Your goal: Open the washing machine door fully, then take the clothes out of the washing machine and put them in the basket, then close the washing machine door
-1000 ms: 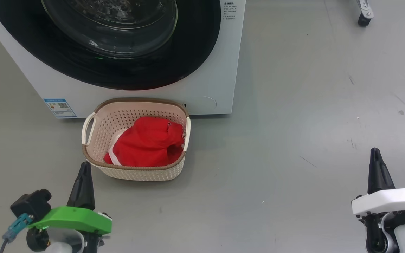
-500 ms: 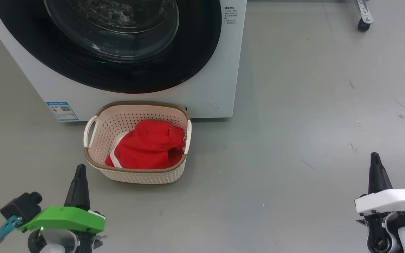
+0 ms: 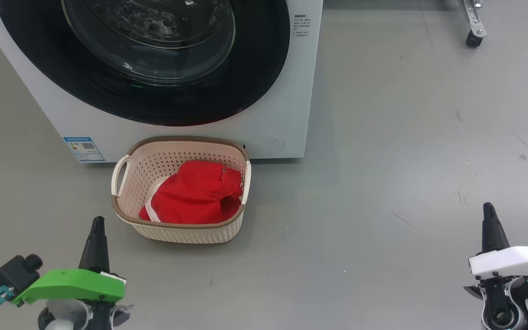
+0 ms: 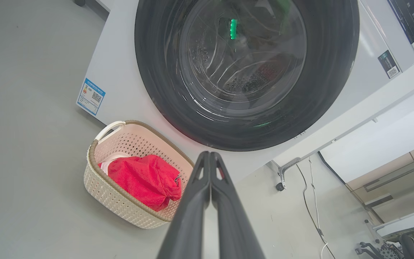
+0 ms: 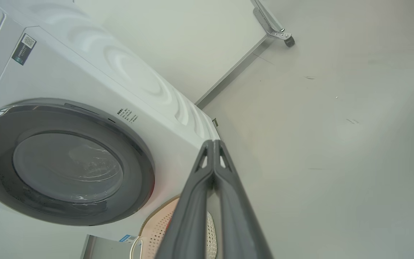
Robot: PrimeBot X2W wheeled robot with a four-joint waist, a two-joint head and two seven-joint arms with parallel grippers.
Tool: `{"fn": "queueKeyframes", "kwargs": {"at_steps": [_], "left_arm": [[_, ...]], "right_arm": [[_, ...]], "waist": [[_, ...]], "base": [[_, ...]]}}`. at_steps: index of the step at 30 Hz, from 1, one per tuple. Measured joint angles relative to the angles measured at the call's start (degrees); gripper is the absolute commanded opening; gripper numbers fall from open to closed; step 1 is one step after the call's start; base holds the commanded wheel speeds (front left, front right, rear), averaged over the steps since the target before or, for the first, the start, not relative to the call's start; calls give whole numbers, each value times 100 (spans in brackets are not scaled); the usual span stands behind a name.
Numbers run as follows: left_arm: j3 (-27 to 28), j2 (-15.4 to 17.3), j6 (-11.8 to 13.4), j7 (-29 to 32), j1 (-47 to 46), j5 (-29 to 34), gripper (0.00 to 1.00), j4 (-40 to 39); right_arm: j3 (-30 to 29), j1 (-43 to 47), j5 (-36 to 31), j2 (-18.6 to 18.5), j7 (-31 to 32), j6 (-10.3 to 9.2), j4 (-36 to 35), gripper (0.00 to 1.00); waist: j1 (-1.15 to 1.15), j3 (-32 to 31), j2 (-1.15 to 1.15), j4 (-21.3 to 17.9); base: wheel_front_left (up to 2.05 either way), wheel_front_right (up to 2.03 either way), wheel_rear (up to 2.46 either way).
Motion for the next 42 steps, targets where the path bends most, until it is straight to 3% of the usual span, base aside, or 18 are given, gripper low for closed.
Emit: {"fn": "queueKeyframes", "kwargs": {"at_steps": [42], "left_arm": [[312,77,-1,652,19,-2423,0,-26]], "right_arm": [[-311,-82,2362,180,721,51,151,0]], "waist": [[0,-266,0,58]], "base": [[0,0,0]]}}
